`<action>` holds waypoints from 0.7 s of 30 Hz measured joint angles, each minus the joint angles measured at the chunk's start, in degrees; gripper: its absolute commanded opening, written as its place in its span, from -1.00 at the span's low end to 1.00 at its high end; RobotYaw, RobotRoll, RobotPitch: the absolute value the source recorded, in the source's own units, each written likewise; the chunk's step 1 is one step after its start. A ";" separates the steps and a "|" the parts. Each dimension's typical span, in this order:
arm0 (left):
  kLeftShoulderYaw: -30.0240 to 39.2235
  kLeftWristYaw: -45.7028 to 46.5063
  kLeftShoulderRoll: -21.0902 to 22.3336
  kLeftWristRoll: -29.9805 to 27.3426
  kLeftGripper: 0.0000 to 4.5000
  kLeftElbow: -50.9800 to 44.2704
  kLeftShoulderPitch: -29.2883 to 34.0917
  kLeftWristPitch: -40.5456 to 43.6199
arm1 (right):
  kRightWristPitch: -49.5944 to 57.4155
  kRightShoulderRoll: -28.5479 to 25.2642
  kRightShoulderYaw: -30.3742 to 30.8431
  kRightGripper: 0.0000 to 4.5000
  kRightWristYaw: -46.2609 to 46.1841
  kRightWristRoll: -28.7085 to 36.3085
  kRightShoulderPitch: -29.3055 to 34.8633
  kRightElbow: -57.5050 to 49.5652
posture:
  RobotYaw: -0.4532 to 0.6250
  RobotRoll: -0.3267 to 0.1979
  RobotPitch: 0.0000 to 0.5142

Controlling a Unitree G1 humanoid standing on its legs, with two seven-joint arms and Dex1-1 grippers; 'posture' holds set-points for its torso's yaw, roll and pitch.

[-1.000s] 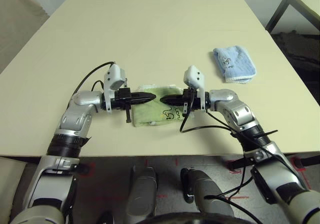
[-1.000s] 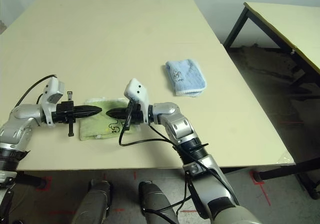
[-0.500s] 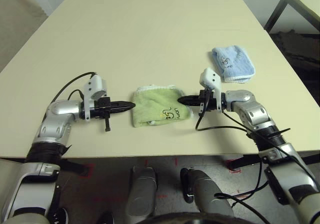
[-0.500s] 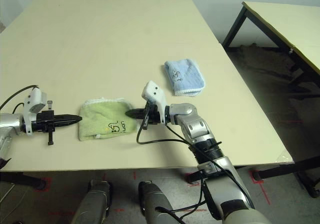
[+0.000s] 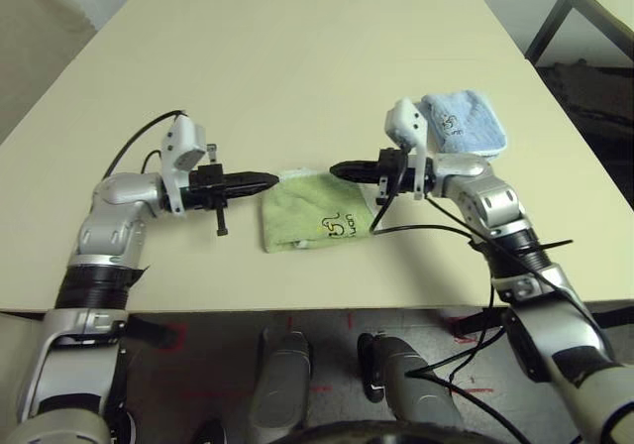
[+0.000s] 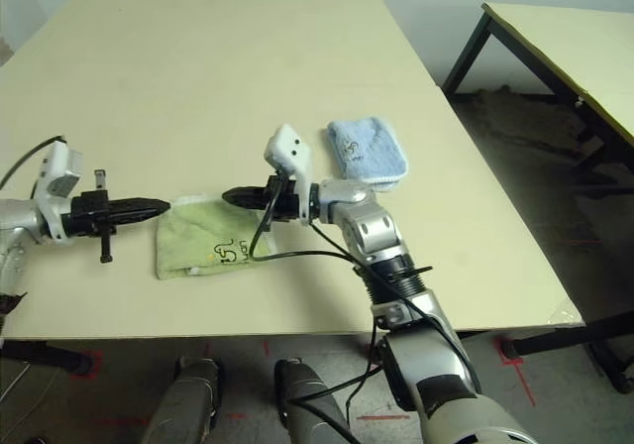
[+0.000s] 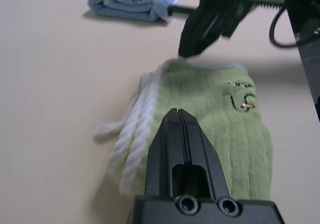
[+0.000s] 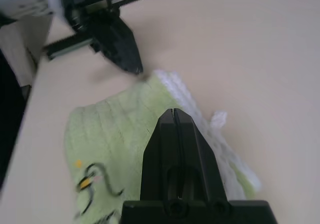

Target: Fold the towel and set it aside.

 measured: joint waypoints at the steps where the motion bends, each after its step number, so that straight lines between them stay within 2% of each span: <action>1: -0.91 0.54 -1.09 0.86 -0.99 0.90 -0.53 -0.48 | -0.87 1.31 0.59 -1.00 -0.29 -0.49 -0.03 1.40 | -0.04 0.25 -0.38; 11: -2.36 2.78 -2.12 6.22 -0.99 10.02 -2.19 -5.66 | -5.26 1.07 1.13 -1.00 -1.10 -3.84 -0.01 7.97 | -0.06 0.25 -0.38; 21: 0.39 1.45 4.77 7.22 -0.99 16.77 0.00 -10.02 | -5.75 -4.96 -2.41 -1.00 -0.87 -3.67 0.40 8.84 | -0.05 0.25 -0.39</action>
